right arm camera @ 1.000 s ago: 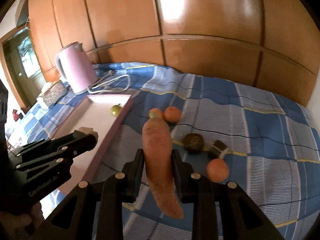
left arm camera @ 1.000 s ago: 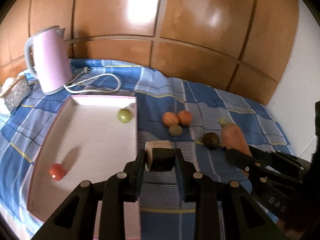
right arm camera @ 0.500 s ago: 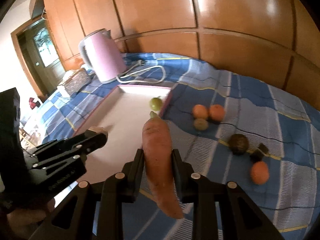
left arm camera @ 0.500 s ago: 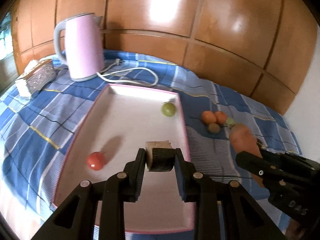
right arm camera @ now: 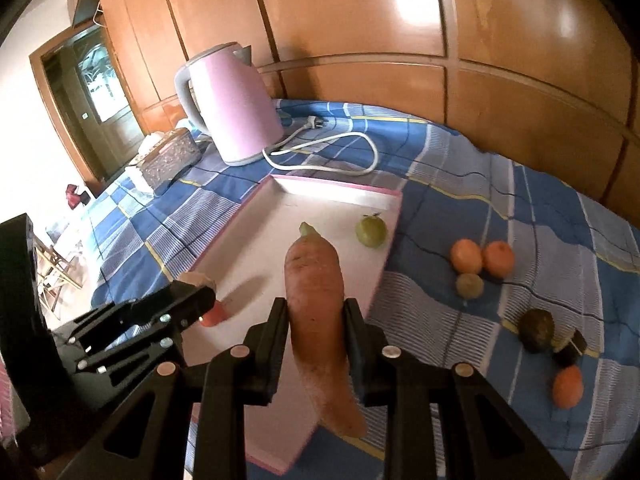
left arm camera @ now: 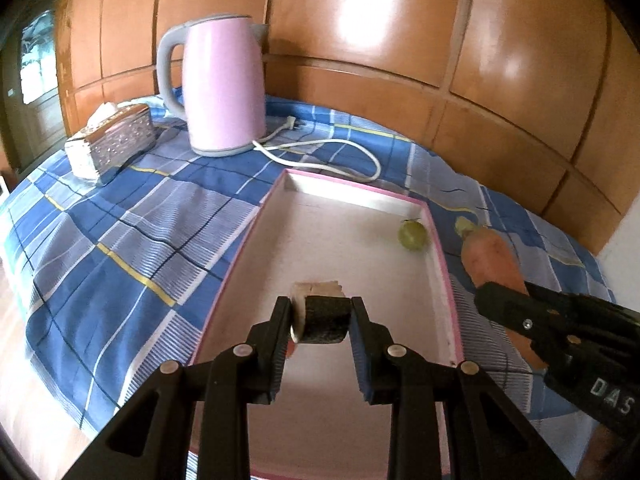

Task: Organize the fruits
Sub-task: 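Carry the vegetable piece and carrot into the tray and open both grippers, then withdraw both grippers from the tray toward the remaining fruits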

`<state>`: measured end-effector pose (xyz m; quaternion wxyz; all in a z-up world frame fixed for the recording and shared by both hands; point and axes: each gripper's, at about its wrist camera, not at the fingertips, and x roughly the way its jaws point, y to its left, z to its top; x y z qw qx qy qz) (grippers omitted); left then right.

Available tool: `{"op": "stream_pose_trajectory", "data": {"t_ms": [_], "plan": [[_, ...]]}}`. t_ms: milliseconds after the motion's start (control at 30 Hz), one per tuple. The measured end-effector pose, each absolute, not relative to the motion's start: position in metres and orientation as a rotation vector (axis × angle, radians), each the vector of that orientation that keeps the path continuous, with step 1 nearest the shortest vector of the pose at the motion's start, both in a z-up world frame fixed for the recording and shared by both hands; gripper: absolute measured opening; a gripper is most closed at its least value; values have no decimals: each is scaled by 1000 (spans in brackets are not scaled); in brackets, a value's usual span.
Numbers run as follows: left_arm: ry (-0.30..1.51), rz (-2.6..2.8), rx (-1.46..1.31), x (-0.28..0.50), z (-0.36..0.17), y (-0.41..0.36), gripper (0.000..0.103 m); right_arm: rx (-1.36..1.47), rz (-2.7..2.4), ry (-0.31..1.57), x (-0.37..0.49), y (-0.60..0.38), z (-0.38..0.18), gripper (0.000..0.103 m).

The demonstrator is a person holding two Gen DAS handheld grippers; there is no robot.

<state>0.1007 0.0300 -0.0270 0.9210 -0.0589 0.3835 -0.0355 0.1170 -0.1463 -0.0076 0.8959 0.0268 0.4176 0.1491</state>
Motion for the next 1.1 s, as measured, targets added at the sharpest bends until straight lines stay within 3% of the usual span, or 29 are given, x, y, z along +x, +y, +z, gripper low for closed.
{"op": "stream_pose_trajectory", "data": {"t_ms": [100,167,233,500,567,800,1100], "plan": [[782,-51,-137,101,-28,37,31,58,315,876,124,-135,-12,31],[778,-40,-148,101,-28,41,54,67,325,877,127,-130,-15,37],[775,-15,-155,100,-28,46,63,61,321,869,124,-128,-15,40],[744,41,-138,84,-21,45,78,5,270,807,101,-135,-13,48],[734,38,-133,80,-19,43,86,3,254,787,94,-141,-12,48],[712,-1,-128,65,-13,29,92,90,231,783,83,-167,-13,48],[724,-43,-87,57,-13,3,93,104,169,763,64,-200,-14,48]]}}
